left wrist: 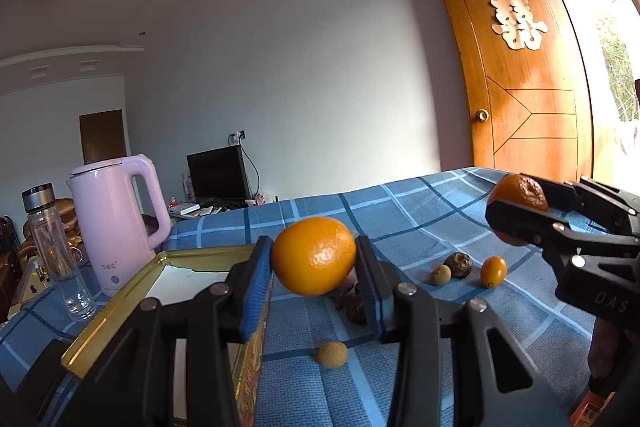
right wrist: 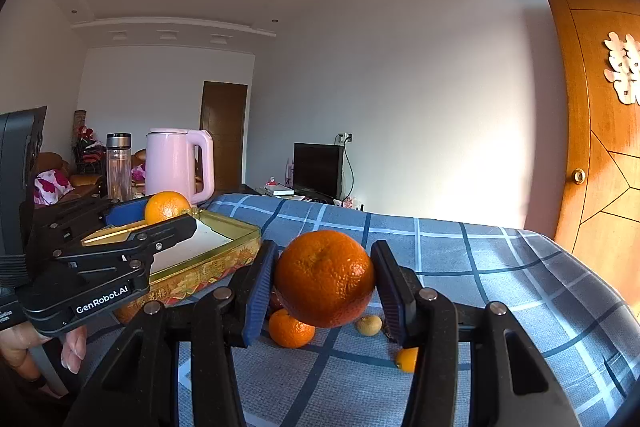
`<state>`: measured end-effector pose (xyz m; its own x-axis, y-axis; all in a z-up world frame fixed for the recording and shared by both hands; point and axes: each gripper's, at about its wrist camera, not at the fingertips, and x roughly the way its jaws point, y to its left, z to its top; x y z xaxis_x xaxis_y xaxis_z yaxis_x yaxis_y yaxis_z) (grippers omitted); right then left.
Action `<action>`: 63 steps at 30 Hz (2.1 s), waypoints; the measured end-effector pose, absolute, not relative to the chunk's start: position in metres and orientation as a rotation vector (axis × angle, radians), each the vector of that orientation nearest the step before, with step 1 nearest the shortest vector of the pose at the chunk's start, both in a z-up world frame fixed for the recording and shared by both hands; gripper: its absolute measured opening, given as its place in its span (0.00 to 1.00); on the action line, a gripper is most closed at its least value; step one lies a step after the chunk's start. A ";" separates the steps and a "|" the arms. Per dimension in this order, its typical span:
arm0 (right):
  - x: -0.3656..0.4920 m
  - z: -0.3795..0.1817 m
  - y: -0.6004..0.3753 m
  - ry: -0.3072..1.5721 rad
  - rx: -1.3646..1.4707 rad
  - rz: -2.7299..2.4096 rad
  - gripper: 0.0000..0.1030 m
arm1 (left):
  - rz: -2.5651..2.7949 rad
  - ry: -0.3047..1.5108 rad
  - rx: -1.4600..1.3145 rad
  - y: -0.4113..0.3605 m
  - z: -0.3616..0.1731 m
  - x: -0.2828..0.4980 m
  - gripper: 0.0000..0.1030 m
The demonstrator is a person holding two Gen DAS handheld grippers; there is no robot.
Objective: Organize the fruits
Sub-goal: 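Lift both held mandarins and carry them toward the gold tin tray, then lower both held mandarins over the inside of the tin tray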
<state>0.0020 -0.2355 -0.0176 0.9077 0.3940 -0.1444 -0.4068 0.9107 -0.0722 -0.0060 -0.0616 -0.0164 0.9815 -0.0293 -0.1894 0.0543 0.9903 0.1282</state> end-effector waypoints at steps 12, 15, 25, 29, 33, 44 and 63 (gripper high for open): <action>0.011 0.001 -0.212 0.132 -0.138 0.481 0.49 | 0.012 0.223 0.115 -0.040 -0.017 0.000 0.42; 0.015 0.006 -0.207 0.135 -0.135 0.503 0.49 | 0.031 0.227 0.102 -0.031 -0.016 0.001 0.42; 0.026 0.029 -0.179 0.116 -0.188 0.555 0.49 | 0.117 0.259 0.067 0.005 -0.011 0.012 0.42; 0.031 0.036 -0.163 0.121 -0.200 0.593 0.49 | 0.153 0.282 0.062 0.021 -0.012 0.018 0.42; 0.039 0.040 -0.145 0.132 -0.217 0.632 0.49 | 0.185 0.307 0.064 0.036 -0.015 0.023 0.42; 0.063 0.036 -0.090 0.192 -0.266 0.711 0.49 | 0.255 0.386 0.074 0.077 -0.023 0.043 0.42; 0.108 -0.008 -0.021 0.359 -0.318 0.782 0.49 | 0.266 0.549 0.094 0.115 -0.042 0.078 0.42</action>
